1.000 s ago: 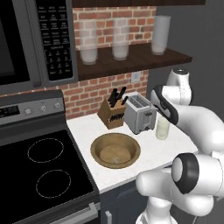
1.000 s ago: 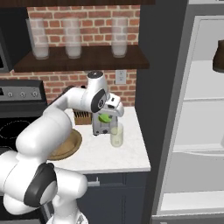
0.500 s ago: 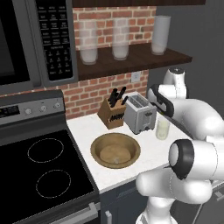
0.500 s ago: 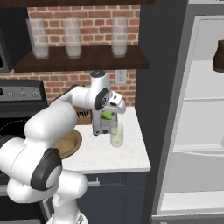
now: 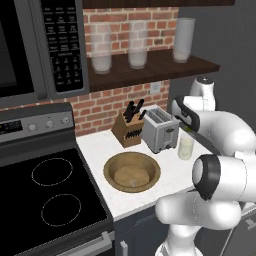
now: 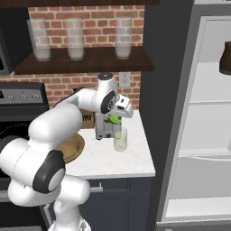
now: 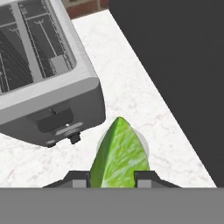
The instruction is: Grab a lemon wedge from the fridge and one ice cube from the ice bowl, and put them in the glass of lemonade.
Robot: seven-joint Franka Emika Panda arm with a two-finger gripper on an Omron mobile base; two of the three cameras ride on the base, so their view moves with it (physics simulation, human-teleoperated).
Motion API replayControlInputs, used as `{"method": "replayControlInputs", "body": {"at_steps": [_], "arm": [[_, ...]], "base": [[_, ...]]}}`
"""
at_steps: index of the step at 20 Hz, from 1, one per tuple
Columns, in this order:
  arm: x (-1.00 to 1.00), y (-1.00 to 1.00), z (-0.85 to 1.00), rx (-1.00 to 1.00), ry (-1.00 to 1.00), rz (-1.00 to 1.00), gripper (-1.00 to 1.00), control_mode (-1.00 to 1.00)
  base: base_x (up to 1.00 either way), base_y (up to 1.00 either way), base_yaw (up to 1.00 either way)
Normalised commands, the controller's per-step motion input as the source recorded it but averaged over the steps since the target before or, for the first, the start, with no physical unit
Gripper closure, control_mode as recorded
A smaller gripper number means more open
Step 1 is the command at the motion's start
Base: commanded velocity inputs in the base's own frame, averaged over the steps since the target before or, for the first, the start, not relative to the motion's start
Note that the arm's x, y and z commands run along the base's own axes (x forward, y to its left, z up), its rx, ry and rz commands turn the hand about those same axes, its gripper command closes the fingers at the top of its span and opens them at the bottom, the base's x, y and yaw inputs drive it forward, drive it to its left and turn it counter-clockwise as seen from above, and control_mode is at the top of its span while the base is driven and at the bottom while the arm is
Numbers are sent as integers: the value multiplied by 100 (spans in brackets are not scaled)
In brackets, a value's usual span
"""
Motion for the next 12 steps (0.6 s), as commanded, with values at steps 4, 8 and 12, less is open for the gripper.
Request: {"method": "replayControlInputs", "body": {"at_steps": [4, 8, 12], "arm": [[3, 0, -15, 0, 0, 0, 100, -100], [1, 0, -13, 0, -1, 0, 100, -100], [1, 0, -13, 0, -3, 0, 100, -100]], "base": [[0, 0, 0], [0, 0, 0], [0, 0, 0]]}}
